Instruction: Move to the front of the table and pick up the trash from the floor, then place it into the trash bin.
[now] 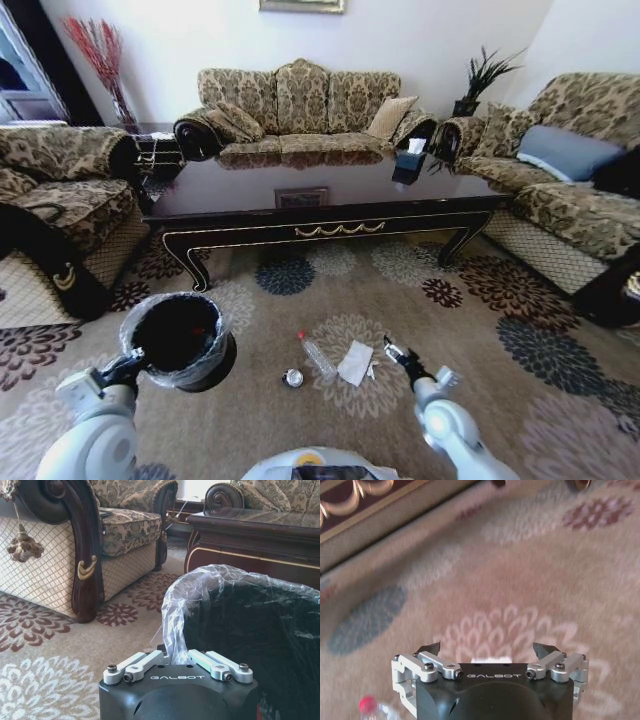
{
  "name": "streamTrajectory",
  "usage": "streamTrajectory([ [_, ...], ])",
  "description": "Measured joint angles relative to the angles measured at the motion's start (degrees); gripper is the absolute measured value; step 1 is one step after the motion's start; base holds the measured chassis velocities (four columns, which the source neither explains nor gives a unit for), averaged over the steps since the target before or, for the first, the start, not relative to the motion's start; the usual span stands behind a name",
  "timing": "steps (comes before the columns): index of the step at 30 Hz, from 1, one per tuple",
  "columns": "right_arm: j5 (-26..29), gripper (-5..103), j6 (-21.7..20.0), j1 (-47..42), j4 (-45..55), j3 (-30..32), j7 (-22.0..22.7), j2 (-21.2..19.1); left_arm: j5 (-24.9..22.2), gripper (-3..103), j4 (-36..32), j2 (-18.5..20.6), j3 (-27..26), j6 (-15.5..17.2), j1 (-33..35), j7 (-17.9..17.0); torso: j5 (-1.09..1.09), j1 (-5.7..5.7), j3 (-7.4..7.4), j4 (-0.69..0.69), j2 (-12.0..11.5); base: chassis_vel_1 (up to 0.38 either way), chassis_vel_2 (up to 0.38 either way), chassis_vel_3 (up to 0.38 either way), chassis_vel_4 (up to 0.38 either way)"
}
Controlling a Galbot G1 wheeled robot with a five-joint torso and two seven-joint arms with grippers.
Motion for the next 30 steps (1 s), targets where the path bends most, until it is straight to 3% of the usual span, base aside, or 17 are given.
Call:
streamTrajectory([
  [8, -0.95, 100, -0.77, 4.83, -6.96, -6.38, 2.24, 0.91, -0.01, 4, -2.22, -0.71, 0.92, 0.02, 0.08, -0.05, -0.01, 0.0, 0.01, -0.01, 0.0, 0.0, 0.0, 0.0, 0.0],
  [14, -0.96, 100, -3.56, 8.01, -9.28, -9.39, 5.59, 0.39, 0.54, 4, -4.31, -1.15, 1.28, 0.07, 0.79, -0.08, 0.0, 0.0, 0.01, 0.0, 0.0, 0.0, 0.0, 0.0, 0.0],
  [19, 0.47, 100, -11.17, 10.67, -8.06, -10.9, 13.12, -2.27, 0.71, 4, -4.78, -1.22, 1.17, 0.08, 0.86, -0.09, -0.02, 0.0, 0.01, 0.0, 0.0, 0.0, 0.0, 0.0, 0.0],
  [26, 4.77, 100, -15.15, 14.01, -9.18, -12.83, 15.72, -4.56, 3.06, 4, -4.94, -1.99, 2.56, -0.15, 0.5, 0.01, -0.01, 0.0, 0.01, -0.01, 0.0, 0.0, 0.0, 0.0, 0.0],
  [30, 9.19, 100, -17.53, 17.45, -10.26, -15.52, 20.3, -4.48, 4.39, 4, -4.72, -2.68, 3.64, -0.48, -0.21, 0.29, -0.01, 0.0, 0.01, 0.01, 0.0, 0.0, 0.0, 0.0, 0.0],
])
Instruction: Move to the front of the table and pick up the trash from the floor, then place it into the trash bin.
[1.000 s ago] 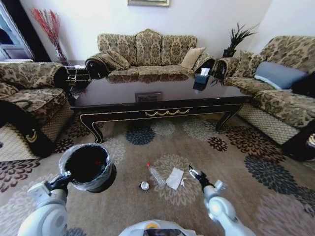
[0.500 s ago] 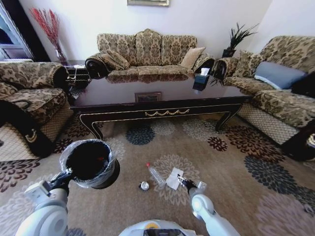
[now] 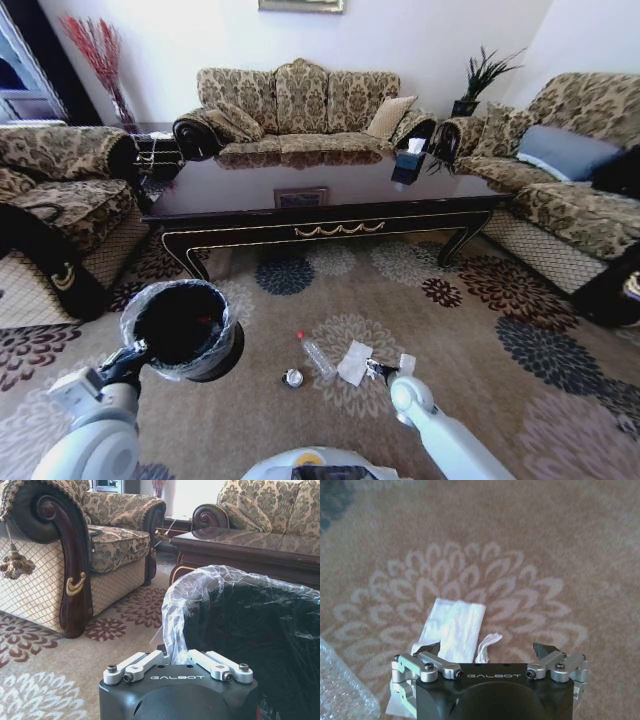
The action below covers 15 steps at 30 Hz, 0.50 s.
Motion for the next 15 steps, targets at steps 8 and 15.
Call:
streamTrajectory([
  [8, 4.2, 100, -3.76, 5.65, -4.69, -6.32, 7.39, 1.83, 0.17, 4, 0.38, -0.32, 0.12, -0.24, -1.06, 0.09, 0.0, 0.01, 0.0, -0.01, 0.0, 0.0, 0.0, 0.0, 0.0],
  [15, 5.0, 100, -2.22, 8.45, -8.22, -8.49, 8.9, 4.34, -0.06, 4, 0.34, -0.13, -0.26, -0.75, -1.36, 0.12, 0.01, 0.01, 0.0, -0.01, 0.0, 0.0, 0.0, 0.0, 0.0],
])
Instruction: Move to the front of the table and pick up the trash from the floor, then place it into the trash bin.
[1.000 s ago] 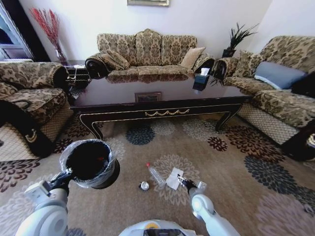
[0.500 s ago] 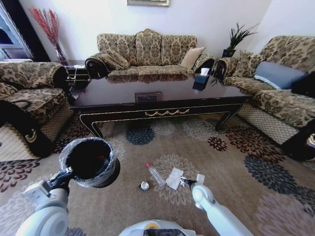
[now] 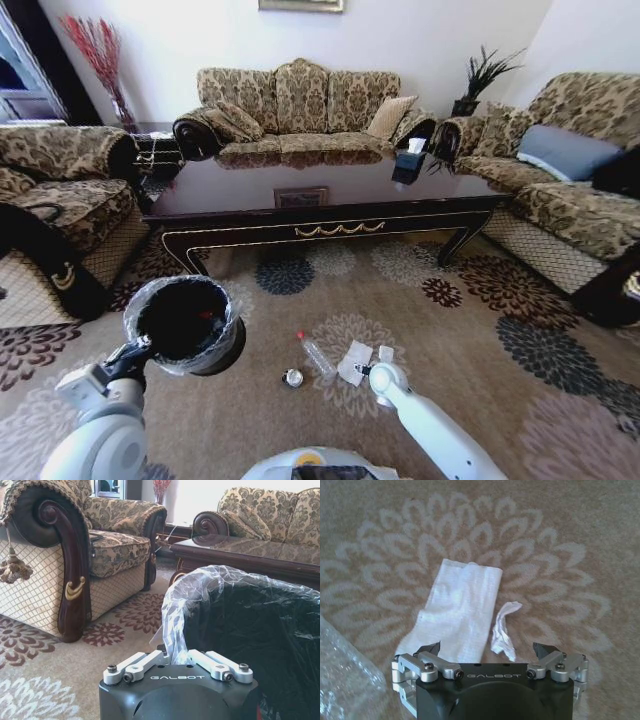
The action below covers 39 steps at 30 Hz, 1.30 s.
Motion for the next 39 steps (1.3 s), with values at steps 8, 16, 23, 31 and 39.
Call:
streamTrajectory([
  [8, 1.07, 100, 2.05, 1.92, -3.29, 0.56, 0.45, 1.88, -0.02, 4, 0.51, 0.23, 0.04, -0.03, -0.69, 0.01, -0.02, 0.0, 0.0, 0.0, 0.0, 0.0, 0.0, 0.0, 0.0],
  [16, 0.58, 92, 2.39, 2.34, -5.18, 0.84, -0.56, 2.37, 0.22, 4, 0.81, 0.27, 0.24, -0.02, -0.77, 0.01, -0.01, 0.0, 0.0, 0.0, 0.0, 0.0, 0.0, 0.0, 0.0],
  [23, -0.21, 71, 2.76, 2.82, -6.59, 0.89, -1.77, 2.94, 0.4, 4, 1.08, 0.39, 0.28, -0.03, -0.79, -0.01, -0.01, 0.0, 0.0, 0.0, 0.0, 0.0, 0.0, 0.0, 0.0],
  [31, -1.3, 38, 3.04, 2.78, -6.99, 0.7, -1.98, 2.87, 0.44, 4, 1.44, 0.62, 0.26, -0.03, -1.16, -0.04, 0.0, 0.0, 0.0, 0.0, 0.0, 0.0, 0.0, 0.0, 0.0],
  [39, -2.01, 30, 3.07, 2.15, -6.92, 1.03, -2.29, 1.51, 0.45, 4, 1.51, 0.72, 0.45, 0.01, -1.51, -0.05, 0.0, -0.01, -0.01, 0.0, 0.0, 0.0, 0.0, 0.0, 0.0],
])
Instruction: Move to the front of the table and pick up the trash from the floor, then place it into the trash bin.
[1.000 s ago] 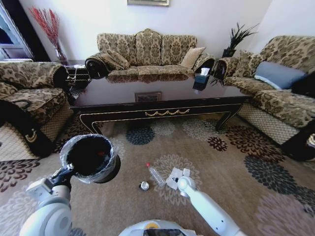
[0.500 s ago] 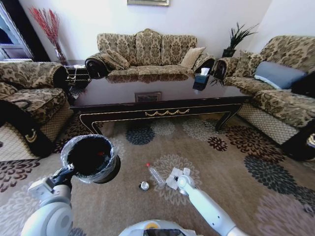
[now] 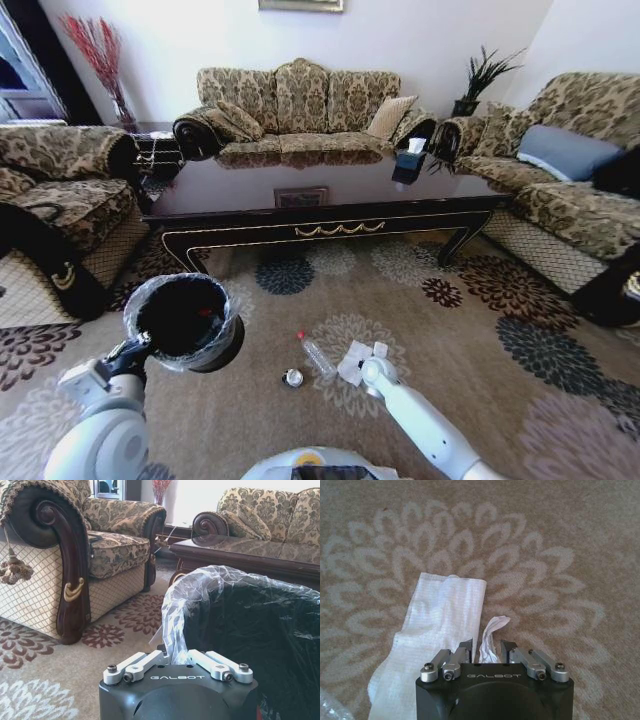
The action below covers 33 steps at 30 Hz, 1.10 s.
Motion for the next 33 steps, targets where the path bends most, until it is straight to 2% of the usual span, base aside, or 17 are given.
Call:
streamTrajectory([
  [7, -1.03, 32, 0.19, 0.16, -1.08, 0.01, -0.7, 0.57, 0.09, 4, 0.1, 0.05, 0.03, 0.07, 0.09, -0.01, 0.0, 0.0, 0.0, 0.0, 0.0, 0.0, 0.0, 0.0, 0.0],
  [12, -1.65, 36, 0.32, 0.49, -1.98, -0.11, -0.97, 0.91, 0.12, 4, 0.1, 0.12, -0.06, 0.08, 0.21, -0.02, 0.0, 0.0, 0.0, 0.0, 0.0, 0.0, 0.0, 0.0, 0.0],
  [14, -1.74, 36, 0.35, 0.55, -2.17, -0.11, -1.02, 0.93, 0.13, 4, 0.1, 0.15, -0.08, 0.08, 0.2, -0.02, 0.0, 0.0, 0.0, 0.0, 0.0, 0.0, 0.0, 0.0, 0.0],
  [17, -1.95, 29, 0.39, 0.71, -2.82, -0.04, -1.12, 0.88, 0.11, 4, 0.1, 0.18, -0.09, 0.08, 0.1, -0.03, 0.0, 0.0, 0.0, 0.0, 0.0, 0.0, 0.0, 0.0, 0.0],
  [22, -2.05, 33, 0.4, 0.65, -2.94, 0.22, -1.28, 0.36, 0.11, 4, 0.1, 0.1, 0.01, 0.15, -0.1, -0.04, 0.0, 0.0, 0.0, 0.0, 0.0, 0.0, 0.0, 0.0, 0.0],
  [24, -2.07, 25, 0.41, 0.56, -2.93, 0.25, -1.32, 0.29, 0.11, 4, 0.09, 0.05, 0.04, 0.19, -0.15, -0.04, 0.0, 0.0, 0.0, 0.0, 0.0, 0.0, 0.0, 0.0, 0.0],
  [25, -2.07, 25, 0.41, 0.56, -2.93, 0.25, -1.32, 0.29, 0.11, 4, 0.09, 0.05, 0.04, 0.19, -0.15, -0.04, 0.0, 0.0, 0.0, 0.0, 0.0, 0.0, 0.0, 0.0, 0.0],
  [28, -2.16, 10, 0.41, 0.47, -2.7, 0.09, -1.34, 0.48, 0.12, 4, 0.1, 0.07, 0.02, 0.2, -0.22, -0.05, 0.0, 0.0, 0.0, 0.0, 0.0, 0.0, 0.0, 0.0, 0.0],
  [30, -2.22, 10, 0.41, 0.45, -2.67, -0.01, -1.34, 0.55, 0.15, 4, 0.14, 0.07, 0.0, 0.2, -0.24, -0.05, 0.0, 0.0, 0.0, 0.0, 0.0, 0.0, 0.0, 0.0, 0.0],
  [33, -2.59, 1, 0.47, 0.45, -2.7, -0.33, -1.35, 0.78, 0.26, 4, 0.24, 0.04, 0.0, 0.2, -0.24, -0.06, 0.0, 0.0, 0.0, 0.0, 0.0, 0.0, 0.0, 0.0, 0.0],
])
